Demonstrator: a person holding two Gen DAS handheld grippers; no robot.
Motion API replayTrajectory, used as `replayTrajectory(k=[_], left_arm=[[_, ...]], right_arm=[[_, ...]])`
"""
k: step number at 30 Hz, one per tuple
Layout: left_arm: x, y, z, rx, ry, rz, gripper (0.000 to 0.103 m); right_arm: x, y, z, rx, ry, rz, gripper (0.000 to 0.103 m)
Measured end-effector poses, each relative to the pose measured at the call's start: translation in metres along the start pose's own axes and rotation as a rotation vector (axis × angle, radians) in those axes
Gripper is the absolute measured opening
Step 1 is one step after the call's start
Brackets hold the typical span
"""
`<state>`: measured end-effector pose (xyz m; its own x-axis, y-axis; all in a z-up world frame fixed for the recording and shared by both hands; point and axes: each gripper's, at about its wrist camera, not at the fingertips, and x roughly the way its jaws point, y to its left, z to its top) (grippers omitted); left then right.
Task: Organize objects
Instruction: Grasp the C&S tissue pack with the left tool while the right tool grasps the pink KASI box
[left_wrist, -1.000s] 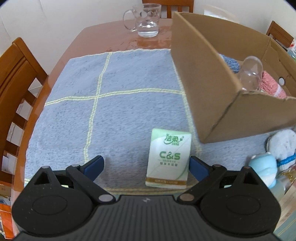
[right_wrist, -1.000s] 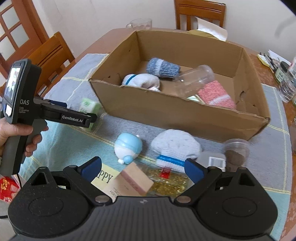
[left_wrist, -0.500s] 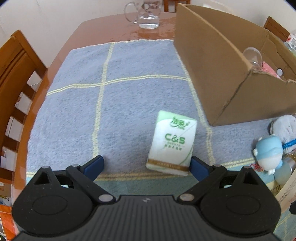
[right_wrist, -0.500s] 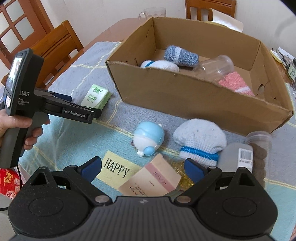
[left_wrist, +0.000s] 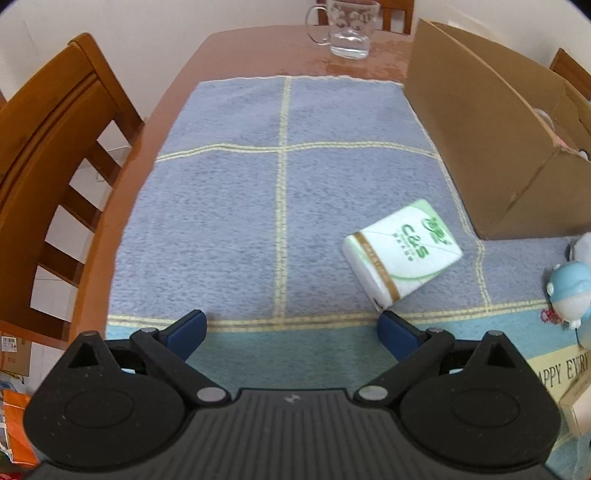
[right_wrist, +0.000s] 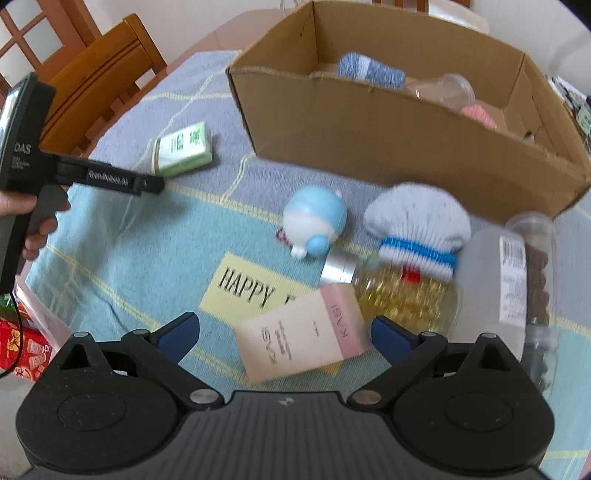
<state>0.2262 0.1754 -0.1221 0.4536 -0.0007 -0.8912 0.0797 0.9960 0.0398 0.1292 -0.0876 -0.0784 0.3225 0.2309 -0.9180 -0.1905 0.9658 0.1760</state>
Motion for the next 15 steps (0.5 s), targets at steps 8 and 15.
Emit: replayTrajectory(k=[8,15], left_arm=[[-0.013,-0.014,0.004,0.031,-0.023,-0.069,0.099],[-0.002,-0.042,0.017,0.025,-0.022,-0.129,0.099]], right_arm=[[0.014,0.009,-0.014,0.017,0.057,-0.007,0.101],[0.025,0.014,-0.018,0.032,0.062,-0.084,0.101]])
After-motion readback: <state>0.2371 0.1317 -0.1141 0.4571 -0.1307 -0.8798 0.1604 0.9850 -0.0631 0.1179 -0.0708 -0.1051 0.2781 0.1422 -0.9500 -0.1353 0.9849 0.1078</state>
